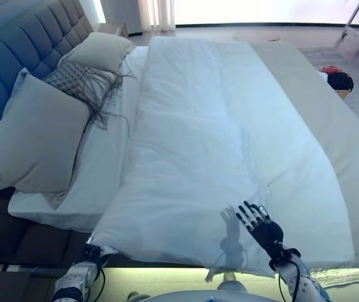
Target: Make the bed neatly
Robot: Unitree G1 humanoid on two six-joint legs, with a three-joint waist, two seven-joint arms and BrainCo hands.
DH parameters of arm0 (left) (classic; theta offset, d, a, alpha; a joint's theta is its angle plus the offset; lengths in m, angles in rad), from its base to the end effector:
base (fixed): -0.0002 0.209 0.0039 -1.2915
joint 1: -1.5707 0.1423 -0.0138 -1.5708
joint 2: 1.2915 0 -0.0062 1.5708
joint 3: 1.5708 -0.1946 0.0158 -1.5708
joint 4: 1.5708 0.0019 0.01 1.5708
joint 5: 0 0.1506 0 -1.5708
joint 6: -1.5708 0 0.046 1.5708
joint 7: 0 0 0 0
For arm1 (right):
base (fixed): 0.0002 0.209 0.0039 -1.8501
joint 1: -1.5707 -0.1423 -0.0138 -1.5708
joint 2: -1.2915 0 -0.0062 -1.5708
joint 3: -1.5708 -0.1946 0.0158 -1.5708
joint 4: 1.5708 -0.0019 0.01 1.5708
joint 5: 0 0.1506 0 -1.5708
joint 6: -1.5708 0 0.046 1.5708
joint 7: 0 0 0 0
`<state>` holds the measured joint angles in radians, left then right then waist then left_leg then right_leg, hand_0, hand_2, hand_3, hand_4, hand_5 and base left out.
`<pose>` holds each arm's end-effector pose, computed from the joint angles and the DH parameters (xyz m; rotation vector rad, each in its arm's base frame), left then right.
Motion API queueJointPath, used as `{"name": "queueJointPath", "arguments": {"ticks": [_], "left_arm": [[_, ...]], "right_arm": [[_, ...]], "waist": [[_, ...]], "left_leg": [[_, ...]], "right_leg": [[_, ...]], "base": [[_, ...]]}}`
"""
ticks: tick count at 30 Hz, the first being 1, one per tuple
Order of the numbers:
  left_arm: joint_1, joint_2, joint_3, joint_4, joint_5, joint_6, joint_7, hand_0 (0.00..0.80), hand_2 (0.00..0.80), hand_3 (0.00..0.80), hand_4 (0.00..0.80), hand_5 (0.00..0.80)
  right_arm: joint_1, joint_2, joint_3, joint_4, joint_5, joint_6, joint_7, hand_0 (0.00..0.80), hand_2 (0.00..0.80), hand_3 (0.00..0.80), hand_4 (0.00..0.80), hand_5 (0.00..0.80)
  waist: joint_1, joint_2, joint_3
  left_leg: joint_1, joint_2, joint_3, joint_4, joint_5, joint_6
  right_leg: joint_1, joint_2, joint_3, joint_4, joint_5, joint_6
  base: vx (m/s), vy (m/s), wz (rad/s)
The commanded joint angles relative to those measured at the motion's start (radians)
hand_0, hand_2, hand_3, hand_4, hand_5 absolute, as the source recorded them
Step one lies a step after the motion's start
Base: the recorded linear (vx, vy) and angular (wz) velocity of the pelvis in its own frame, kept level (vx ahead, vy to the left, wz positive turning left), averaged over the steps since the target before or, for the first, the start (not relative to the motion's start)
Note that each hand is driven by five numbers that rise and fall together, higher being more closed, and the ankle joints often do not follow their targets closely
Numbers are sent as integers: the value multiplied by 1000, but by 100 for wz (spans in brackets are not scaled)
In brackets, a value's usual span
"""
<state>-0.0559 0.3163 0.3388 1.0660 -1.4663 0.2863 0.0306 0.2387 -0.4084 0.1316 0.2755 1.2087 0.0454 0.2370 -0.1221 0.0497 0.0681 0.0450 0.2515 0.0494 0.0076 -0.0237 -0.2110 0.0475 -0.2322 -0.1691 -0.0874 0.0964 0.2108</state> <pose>0.1232 0.2818 -0.1023 -1.3724 0.6663 0.8879 0.1340 -0.2354 -0.0484 0.8355 0.4296 -0.0270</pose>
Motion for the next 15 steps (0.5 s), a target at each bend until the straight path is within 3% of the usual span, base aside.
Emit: {"name": "queueJointPath", "arguments": {"ticks": [1,6,15], "left_arm": [[21,456,325,103,-45,-226,65,800,800,800,800,800],[66,443,369,100,39,-209,118,800,800,800,800,800],[78,619,363,124,178,-149,46,800,800,800,800,800]], "right_arm": [[12,5,-18,-65,-7,-8,10,0,0,0,0,0],[6,3,-10,-90,-14,-2,-23,0,0,0,0,0],[-4,-28,-1,-122,-13,3,-55,0,0,0,0,0]], "waist": [[70,-12,-71],[85,-15,-76],[106,1,-82]], "left_leg": [[-28,-27,49,14,58,56],[-22,-26,39,12,55,55],[-22,-20,41,1,67,56]], "right_leg": [[-20,-32,4,114,-92,-8],[-12,-31,1,108,-95,-8],[-1,-22,-22,88,-85,-6]], "base": [[40,24,0],[23,19,-2],[3,3,0]]}}
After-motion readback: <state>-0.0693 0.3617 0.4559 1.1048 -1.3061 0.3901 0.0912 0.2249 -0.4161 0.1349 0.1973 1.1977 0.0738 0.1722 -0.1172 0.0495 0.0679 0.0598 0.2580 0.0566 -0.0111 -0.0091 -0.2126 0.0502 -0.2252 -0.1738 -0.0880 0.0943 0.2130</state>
